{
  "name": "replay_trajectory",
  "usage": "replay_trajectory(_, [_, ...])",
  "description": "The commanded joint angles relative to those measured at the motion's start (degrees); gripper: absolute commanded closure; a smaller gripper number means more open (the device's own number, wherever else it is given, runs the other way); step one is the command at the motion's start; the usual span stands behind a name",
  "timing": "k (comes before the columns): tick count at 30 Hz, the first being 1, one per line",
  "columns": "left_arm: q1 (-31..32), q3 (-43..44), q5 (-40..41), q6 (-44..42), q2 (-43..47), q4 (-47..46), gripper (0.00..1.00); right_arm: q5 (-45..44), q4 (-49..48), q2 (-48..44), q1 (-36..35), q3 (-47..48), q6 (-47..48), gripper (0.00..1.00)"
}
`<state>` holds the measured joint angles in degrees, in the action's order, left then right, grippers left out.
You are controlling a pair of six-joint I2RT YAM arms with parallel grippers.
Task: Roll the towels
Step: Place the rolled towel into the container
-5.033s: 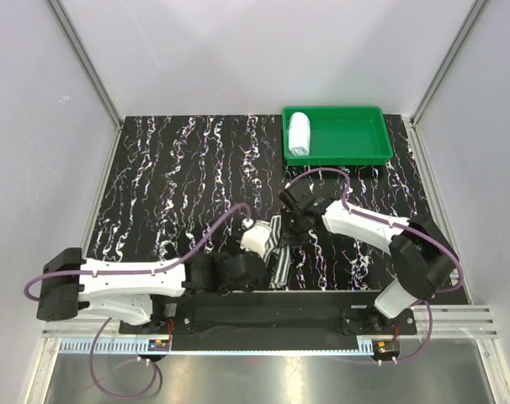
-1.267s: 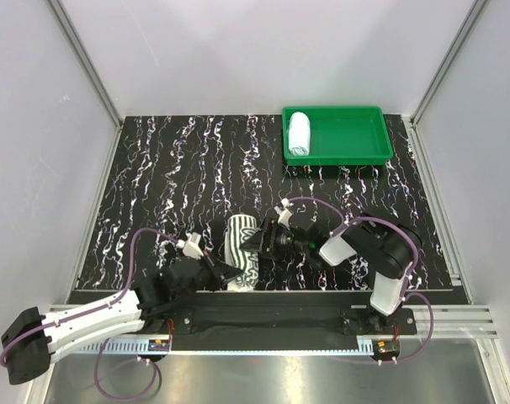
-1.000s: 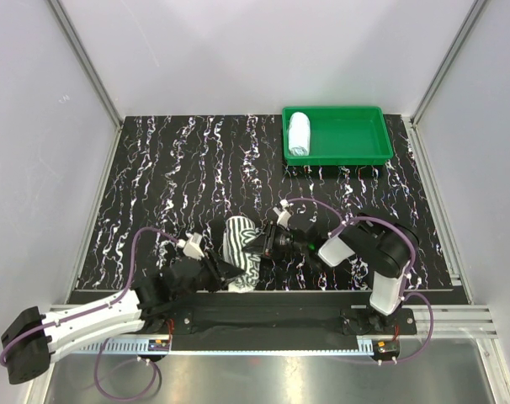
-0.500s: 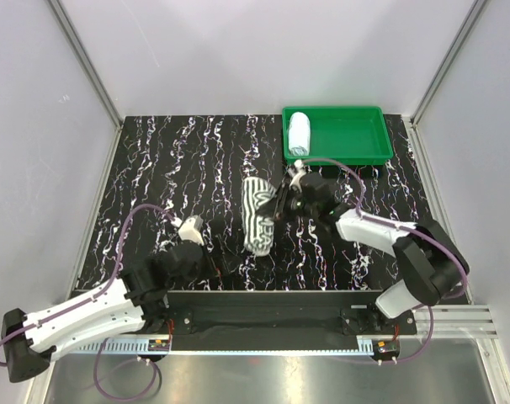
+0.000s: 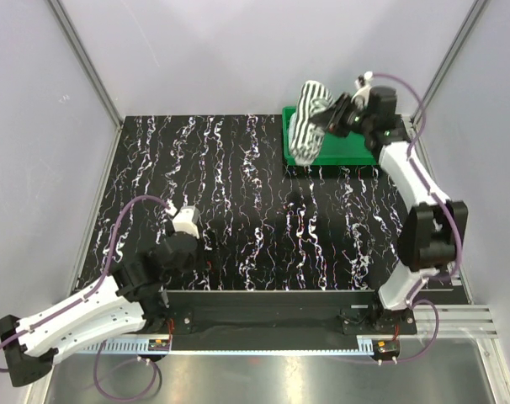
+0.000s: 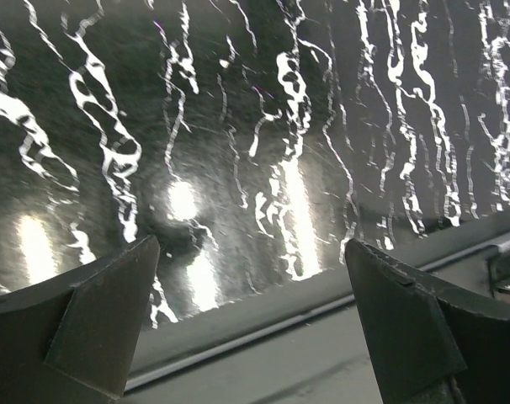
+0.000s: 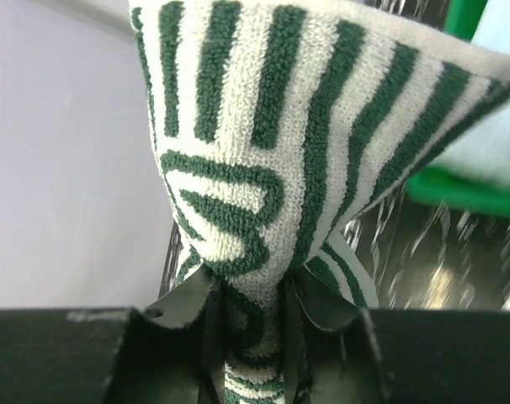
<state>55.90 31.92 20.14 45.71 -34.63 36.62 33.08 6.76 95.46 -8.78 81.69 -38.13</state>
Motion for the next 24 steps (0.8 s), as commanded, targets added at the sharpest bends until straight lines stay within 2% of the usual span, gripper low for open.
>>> replay_trajectory(1, [-1.8, 2.9, 0.7, -5.3, -0.2, -1.7, 0.01, 8.6, 2.1, 10.1, 4.4, 14.6, 2.5, 0.87])
replay_trajectory(5, [-3.5, 2.9, -2.1, -6.5, -0.4, -3.4, 0.01, 14.5, -1.1, 20.8, 8.4, 24.6, 0.1, 0.87])
replay_trajectory(6, [-3.8, 2.6, -2.7, -6.9, -0.4, -4.2, 0.01, 15.4, -1.7, 23.0, 11.3, 26.4, -0.4, 0.87])
replay_trajectory(10, [-4.8, 0.9, -5.1, -7.4, -1.5, -6.3, 0.01, 20.6, -4.1, 35.3, 13.4, 35.5, -2.7, 0.87])
replay_trajectory(12, [-5.3, 0.1, -6.6, -7.6, -2.9, -7.6, 0.01, 21.2, -1.8, 42.9, 13.8, 42.0, -1.2, 0.87])
replay_trajectory(16, [-7.3, -0.9, -8.8, -7.7, -4.5, -9.2, 0.01, 20.6, 9.8, 56.0, 14.0, 57.0, 3.8, 0.86])
replay_trajectory(19, [-9.0, -1.8, -10.3, -8.1, -5.1, -10.5, 0.01, 17.1, 15.3, 60.2, 14.1, 62.0, 7.7, 0.86])
replay_trajectory(24, [-11.0, -3.2, -13.4, -8.3, -6.7, -13.1, 0.01, 12.4, 22.0, 62.3, 14.0, 64.2, 13.9, 0.84])
